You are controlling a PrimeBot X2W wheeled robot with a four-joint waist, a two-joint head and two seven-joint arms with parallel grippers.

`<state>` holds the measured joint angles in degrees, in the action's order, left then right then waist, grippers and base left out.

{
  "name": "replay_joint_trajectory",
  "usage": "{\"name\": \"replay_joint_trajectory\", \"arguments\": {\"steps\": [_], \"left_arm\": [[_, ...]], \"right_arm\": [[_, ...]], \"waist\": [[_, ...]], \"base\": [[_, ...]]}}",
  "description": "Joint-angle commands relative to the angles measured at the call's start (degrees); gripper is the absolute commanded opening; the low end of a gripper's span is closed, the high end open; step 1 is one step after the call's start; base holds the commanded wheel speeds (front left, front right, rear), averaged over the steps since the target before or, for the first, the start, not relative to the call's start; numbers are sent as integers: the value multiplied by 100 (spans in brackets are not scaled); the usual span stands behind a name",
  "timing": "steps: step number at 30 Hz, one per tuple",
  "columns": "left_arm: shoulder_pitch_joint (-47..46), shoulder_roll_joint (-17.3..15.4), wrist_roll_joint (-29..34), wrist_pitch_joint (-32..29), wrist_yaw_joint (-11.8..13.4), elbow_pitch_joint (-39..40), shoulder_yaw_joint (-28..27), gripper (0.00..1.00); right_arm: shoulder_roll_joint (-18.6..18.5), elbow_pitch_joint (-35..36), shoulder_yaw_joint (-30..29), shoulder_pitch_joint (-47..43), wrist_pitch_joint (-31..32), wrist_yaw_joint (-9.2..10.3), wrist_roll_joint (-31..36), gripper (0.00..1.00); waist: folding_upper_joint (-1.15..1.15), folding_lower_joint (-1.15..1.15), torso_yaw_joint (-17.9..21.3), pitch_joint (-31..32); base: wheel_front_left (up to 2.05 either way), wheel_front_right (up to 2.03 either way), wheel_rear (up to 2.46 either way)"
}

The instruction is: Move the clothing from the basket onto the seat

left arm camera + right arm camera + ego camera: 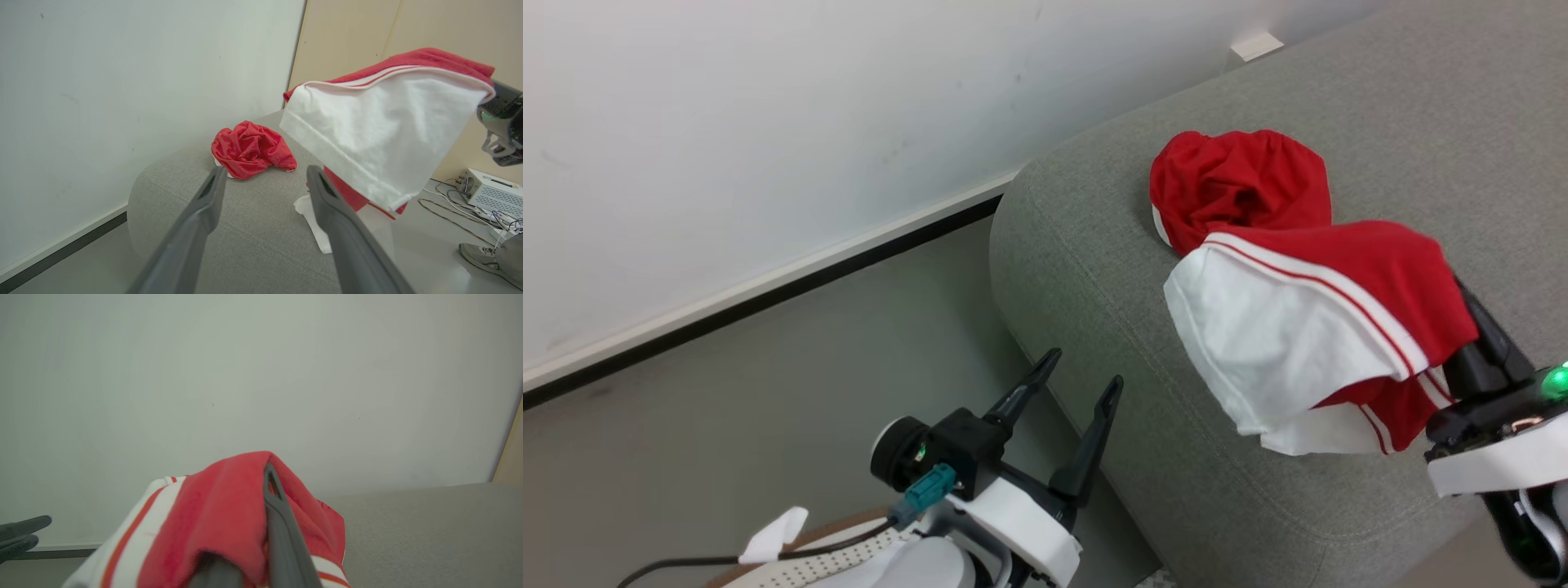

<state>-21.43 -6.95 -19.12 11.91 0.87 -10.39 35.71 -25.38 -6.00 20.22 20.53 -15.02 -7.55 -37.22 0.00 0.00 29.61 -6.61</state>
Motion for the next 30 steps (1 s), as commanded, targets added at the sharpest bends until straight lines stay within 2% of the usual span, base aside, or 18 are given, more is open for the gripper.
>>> {"name": "replay_joint_trajectory", "arguments": {"steps": [1, 5, 8, 15, 19, 24, 30], "left_arm": [[-89, -37, 61, -29, -8, -8, 15, 100], [-301, -26, 138, -158, -17, -5, 82, 100], [-530, -7, 233, -297, -7, 32, 140, 100], [-1084, 34, 474, -622, 58, 126, 266, 100], [-1348, 49, 630, -750, 118, 183, 308, 100], [-1625, 59, 767, -807, 182, 184, 353, 100], [-1765, 108, 784, -675, 231, 74, 356, 100]], "right_arm": [[-84, 19, -58, 168, -20, 13, 27, 0], [-341, -122, -139, 649, -19, 13, -179, 0], [-716, -396, -198, 1135, -20, 13, -436, 0], [-1729, -1399, -490, 2193, -19, 13, -1013, 0], [-2101, -2067, -694, 2698, -19, 13, -1180, 0], [-2108, -2904, -609, 3232, -18, 13, -1175, 0], [-1923, -3865, 438, 3527, 137, 14, -1183, 0]], "waist": [[0, 0, -53, -98], [0, 0, -224, -438], [0, 0, -429, -823], [0, 0, -991, -1885], [0, 0, -1263, -2473], [0, 0, -1520, -2989], [0, 0, -1688, -3120]], "base": [[0, 0, 0], [0, 0, 0], [0, 0, 0], [0, 0, 0], [0, 0, 0], [0, 0, 0], [0, 0, 0]]}}
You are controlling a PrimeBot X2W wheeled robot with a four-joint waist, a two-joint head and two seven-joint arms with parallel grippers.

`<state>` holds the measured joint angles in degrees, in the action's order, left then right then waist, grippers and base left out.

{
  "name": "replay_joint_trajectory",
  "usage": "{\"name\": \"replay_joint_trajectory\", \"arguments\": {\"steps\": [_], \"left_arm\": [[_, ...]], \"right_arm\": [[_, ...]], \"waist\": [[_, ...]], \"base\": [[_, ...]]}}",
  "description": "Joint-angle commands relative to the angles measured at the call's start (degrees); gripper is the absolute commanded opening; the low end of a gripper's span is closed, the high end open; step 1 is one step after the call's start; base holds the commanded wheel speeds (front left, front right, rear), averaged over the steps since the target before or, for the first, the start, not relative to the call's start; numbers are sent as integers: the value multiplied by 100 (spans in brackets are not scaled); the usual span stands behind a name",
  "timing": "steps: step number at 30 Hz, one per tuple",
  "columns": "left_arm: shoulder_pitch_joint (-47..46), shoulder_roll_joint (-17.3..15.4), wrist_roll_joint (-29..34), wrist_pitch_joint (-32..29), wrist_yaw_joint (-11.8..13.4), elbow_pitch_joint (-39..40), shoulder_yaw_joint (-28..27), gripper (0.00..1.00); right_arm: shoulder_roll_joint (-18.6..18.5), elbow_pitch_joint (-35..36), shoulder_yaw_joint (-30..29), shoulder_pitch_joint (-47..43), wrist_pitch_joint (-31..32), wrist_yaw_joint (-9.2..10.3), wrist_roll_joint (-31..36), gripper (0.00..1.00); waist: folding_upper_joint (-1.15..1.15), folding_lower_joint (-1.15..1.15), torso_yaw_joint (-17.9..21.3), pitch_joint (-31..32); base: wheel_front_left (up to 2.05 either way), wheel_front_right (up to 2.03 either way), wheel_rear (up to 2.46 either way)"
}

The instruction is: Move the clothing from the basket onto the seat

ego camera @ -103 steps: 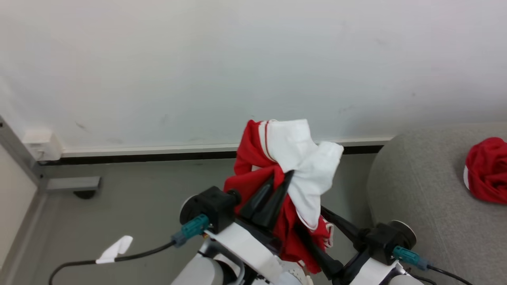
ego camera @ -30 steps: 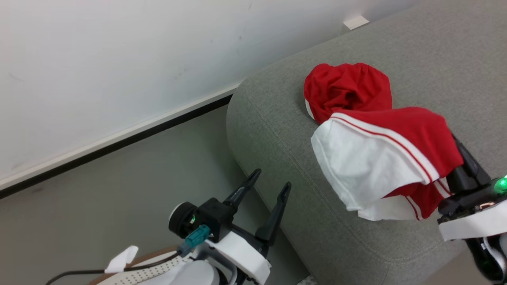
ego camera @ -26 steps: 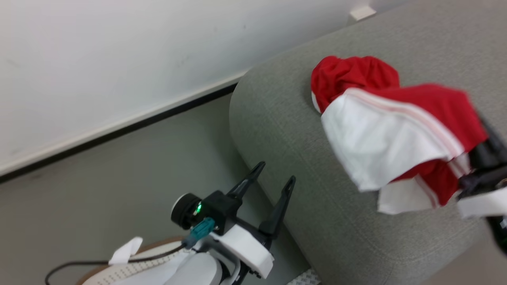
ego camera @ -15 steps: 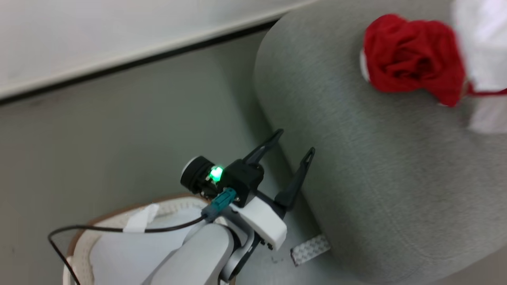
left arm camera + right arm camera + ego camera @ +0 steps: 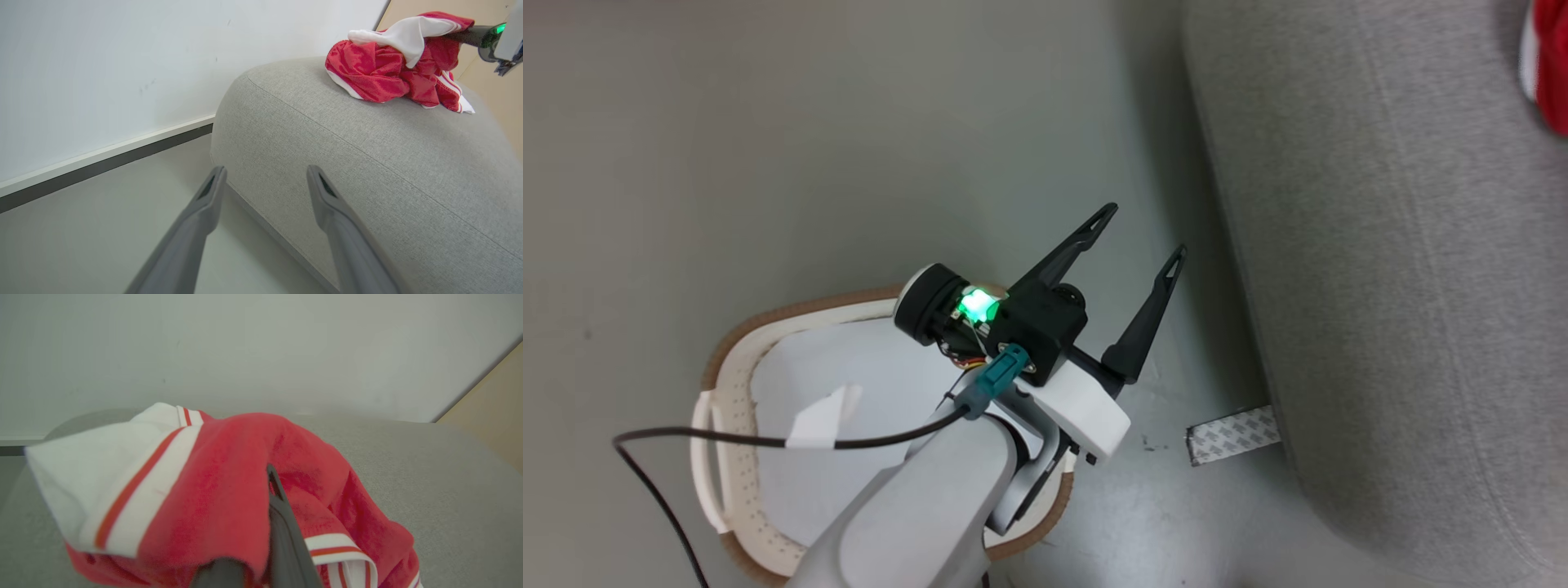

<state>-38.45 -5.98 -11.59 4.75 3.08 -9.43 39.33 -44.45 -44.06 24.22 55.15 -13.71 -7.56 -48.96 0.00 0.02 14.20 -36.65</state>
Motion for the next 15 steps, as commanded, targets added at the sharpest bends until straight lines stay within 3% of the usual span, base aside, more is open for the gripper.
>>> {"name": "replay_joint_trajectory", "arguments": {"steps": [1, 4, 5, 6, 7, 8, 15], "left_arm": [[-75, 26, 10, 71, 22, -41, -4, 100], [-81, 49, -54, 184, 29, -104, -13, 100], [-75, 54, -73, 213, 36, -133, -20, 100], [-59, 57, -90, 235, 40, -162, -27, 100], [-37, 55, -118, 261, 47, -191, -36, 100], [-8, 46, -149, 293, 53, -221, -53, 100], [355, -101, -385, 551, 90, -428, -205, 100]], "right_arm": [[1, -179, 232, 79, 106, 14, -44, 0], [6, -420, 727, 105, 406, 14, -237, 1], [-7, -485, 845, 115, 456, 15, -334, 8], [-13, -520, 967, 112, 484, 15, -392, 31], [-27, -535, 1076, 116, 484, 15, -438, 47], [-40, -545, 1192, 127, 470, 14, -496, 100], [-152, -424, 2054, -5, 506, 14, -760, 100]], "waist": [[0, -2, -170, -100], [0, -2, -213, -10], [0, -2, -218, 35], [0, -2, -217, 89], [0, -2, -210, 151], [0, -2, -198, 219], [0, -2, -57, 1041]], "base": [[0, 0, 0], [0, 0, 0], [0, 0, 0], [0, 0, 0], [0, 0, 0], [0, 0, 0], [0, 0, 0]]}}
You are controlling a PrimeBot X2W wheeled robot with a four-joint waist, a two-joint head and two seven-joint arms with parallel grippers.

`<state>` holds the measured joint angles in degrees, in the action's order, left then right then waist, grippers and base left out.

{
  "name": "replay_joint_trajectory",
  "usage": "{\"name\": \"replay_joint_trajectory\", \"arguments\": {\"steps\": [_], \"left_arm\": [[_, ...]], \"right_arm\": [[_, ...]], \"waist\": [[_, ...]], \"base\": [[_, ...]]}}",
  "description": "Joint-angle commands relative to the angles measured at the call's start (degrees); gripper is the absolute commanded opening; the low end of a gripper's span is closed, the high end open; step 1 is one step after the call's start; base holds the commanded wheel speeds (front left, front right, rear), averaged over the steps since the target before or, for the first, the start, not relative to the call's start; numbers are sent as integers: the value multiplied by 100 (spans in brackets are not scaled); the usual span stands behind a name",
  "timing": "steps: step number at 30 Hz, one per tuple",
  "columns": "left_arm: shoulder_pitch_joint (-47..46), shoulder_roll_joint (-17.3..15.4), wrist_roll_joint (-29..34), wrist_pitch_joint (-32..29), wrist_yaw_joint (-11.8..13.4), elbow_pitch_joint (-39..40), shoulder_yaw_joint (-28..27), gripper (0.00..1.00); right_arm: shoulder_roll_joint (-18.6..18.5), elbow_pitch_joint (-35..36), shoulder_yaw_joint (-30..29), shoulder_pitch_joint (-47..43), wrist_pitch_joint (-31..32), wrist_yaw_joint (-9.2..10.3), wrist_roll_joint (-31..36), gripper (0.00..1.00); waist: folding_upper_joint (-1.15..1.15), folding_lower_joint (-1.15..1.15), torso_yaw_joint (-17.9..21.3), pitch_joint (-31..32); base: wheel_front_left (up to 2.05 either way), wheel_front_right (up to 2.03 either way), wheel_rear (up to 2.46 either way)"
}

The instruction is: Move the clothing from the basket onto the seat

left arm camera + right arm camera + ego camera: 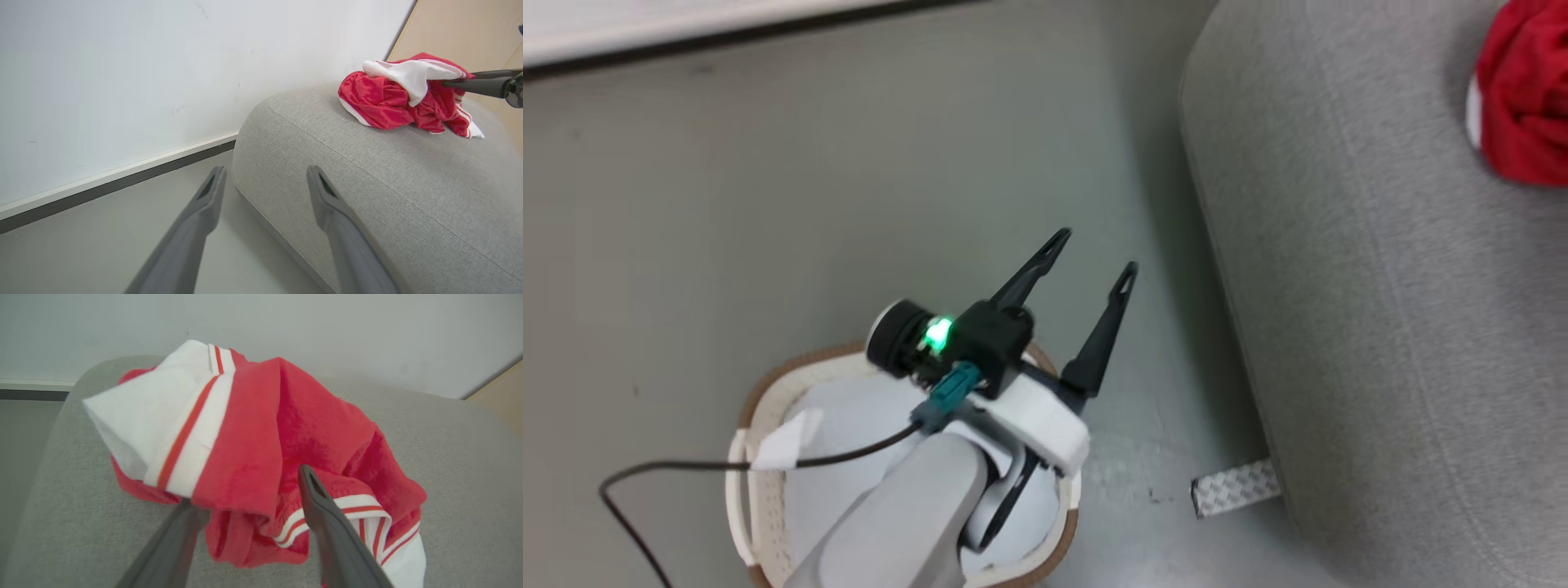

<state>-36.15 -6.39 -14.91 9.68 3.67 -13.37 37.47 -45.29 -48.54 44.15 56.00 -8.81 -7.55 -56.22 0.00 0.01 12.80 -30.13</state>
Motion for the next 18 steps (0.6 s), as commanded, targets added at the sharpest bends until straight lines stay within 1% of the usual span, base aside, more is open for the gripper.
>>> {"name": "replay_joint_trajectory", "arguments": {"steps": [1, 6, 11, 15, 18], "left_arm": [[202, -90, -101, 81, 39, -40, -64, 100], [670, -364, -384, 257, 159, 9, -390, 100], [1200, -663, -672, 381, 358, 292, -838, 100], [1685, -833, -977, 430, 543, 582, -1201, 100], [2104, -891, -1195, 453, 646, 772, -1438, 100]], "right_arm": [[-119, 101, 187, -134, 15, 14, -70, 100], [-344, 570, 701, -285, -205, 14, -252, 100], [-411, 1132, 762, -428, -530, 14, -428, 100], [-265, 1589, 427, -666, -635, 14, -474, 100], [-41, 2038, -169, -1082, -634, 13, -318, 100]], "waist": [[0, -1, 97, 534], [0, -1, 162, 1341], [0, -1, 168, 2107], [0, -1, 103, 2607], [0, -1, 41, 2886]], "base": [[0, 0, 0], [0, 0, 0], [0, 0, 0], [0, 0, 0], [0, 0, 0]]}}
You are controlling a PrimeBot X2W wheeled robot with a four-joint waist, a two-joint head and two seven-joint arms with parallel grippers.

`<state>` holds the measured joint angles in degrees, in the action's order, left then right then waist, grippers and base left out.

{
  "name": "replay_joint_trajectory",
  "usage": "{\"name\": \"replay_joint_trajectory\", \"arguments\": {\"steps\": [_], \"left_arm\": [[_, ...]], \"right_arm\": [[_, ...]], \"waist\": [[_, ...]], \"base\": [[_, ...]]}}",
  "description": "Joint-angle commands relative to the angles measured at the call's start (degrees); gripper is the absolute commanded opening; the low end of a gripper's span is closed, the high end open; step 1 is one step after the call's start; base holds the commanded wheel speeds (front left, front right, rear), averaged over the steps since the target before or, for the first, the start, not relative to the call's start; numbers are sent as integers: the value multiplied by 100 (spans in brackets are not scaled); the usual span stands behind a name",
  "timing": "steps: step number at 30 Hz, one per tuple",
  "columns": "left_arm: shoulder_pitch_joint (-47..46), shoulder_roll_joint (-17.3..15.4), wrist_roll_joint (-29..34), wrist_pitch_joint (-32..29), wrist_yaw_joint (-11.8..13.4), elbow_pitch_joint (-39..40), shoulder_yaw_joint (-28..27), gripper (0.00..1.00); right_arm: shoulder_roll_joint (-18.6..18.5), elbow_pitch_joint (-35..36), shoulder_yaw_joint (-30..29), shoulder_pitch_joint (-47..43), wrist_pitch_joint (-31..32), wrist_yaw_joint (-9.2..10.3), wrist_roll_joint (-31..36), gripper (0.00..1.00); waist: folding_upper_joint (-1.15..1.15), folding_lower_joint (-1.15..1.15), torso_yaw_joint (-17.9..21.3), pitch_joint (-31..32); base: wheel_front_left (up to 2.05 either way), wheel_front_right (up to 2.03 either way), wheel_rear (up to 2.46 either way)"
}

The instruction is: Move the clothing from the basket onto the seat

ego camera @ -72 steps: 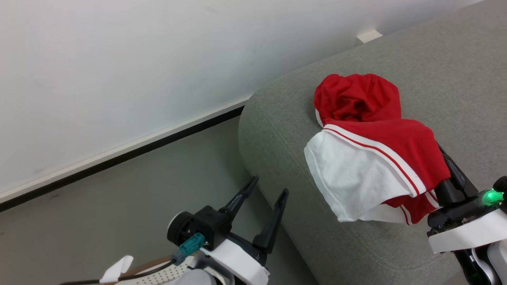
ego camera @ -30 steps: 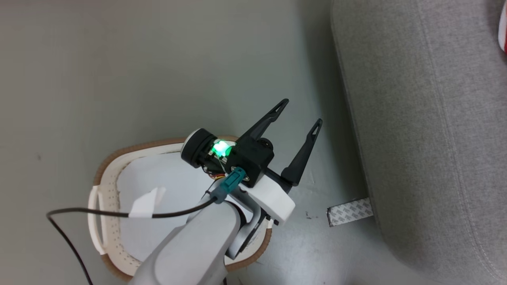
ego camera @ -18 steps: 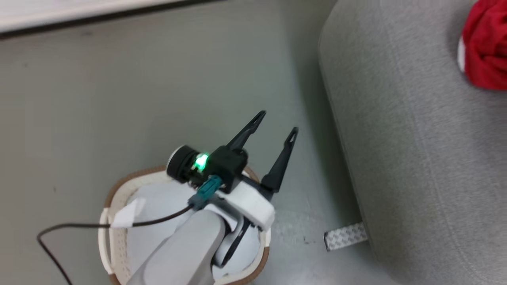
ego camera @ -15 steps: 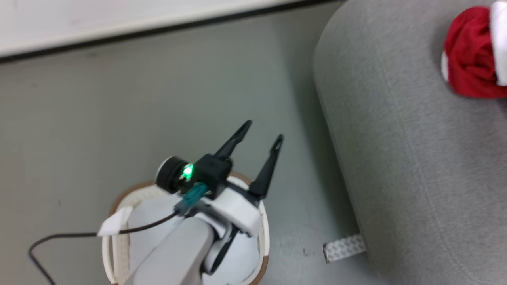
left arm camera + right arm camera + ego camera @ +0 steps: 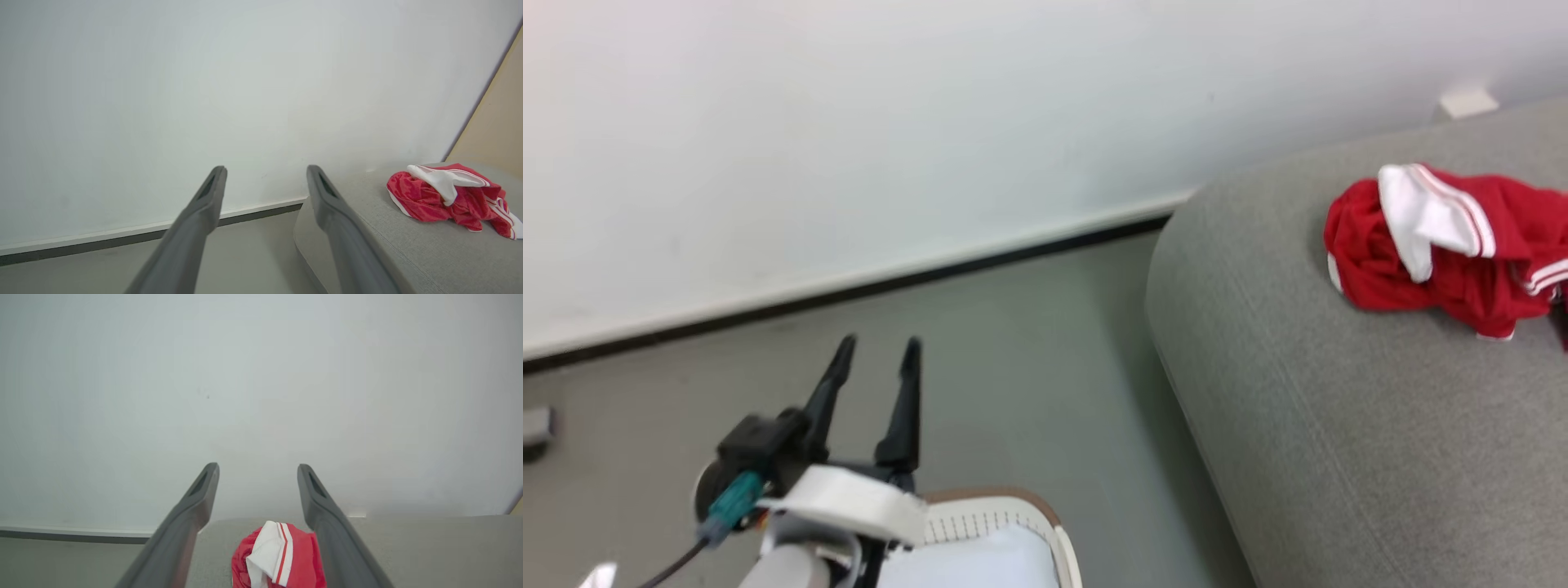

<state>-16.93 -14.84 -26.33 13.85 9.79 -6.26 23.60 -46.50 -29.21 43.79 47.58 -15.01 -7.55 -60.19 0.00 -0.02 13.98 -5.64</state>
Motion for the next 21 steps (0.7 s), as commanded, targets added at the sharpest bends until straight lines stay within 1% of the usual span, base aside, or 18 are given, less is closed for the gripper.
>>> {"name": "replay_joint_trajectory", "arguments": {"steps": [1, 4, 6, 10, 12, 13, 15, 19, 21], "left_arm": [[300, -71, -143, 41, 66, 107, -125, 100], [669, -122, -227, 69, 193, 216, -310, 100], [894, -172, -211, 84, 267, 227, -400, 100], [1291, -129, -199, 125, 337, 228, -542, 100], [1452, -97, -151, 126, 341, 193, -616, 100], [1452, -97, -151, 126, 341, 193, -616, 100], [1585, -21, -84, 128, 346, 224, -704, 100], [1855, 130, 34, 128, 251, 228, -868, 100], [1951, 211, 120, 129, 218, 202, -962, 100]], "right_arm": [[159, 271, -372, -417, -15, 13, 177, 100], [537, 760, -1127, -1133, -17, 13, 544, 100], [868, 1116, -1582, -1709, -17, 13, 859, 100], [1552, 1744, -2334, -2813, -18, 14, 1470, 100], [1927, 2041, -2517, -3317, -19, 13, 1743, 100], [1927, 2041, -2517, -3317, -19, 13, 1743, 100], [2218, 2248, -2652, -3736, -19, 13, 1948, 100], [2733, 2528, -2775, -4344, -19, 13, 2232, 100], [2878, 2599, -2790, -4541, -19, 13, 2386, 100]], "waist": [[0, 2, -104, 477], [0, 2, -207, 586], [0, 2, -281, 641], [0, 2, -437, 746], [0, 2, -502, 790], [0, 2, -502, 790], [0, 2, -568, 816], [0, 2, -705, 858], [0, 2, -762, 863]], "base": [[0, 0, 0], [0, 0, 0], [0, 0, 0], [0, 0, 0], [0, 0, 0], [0, 0, 0], [0, 0, 0], [0, 0, 0], [0, 0, 0]]}}
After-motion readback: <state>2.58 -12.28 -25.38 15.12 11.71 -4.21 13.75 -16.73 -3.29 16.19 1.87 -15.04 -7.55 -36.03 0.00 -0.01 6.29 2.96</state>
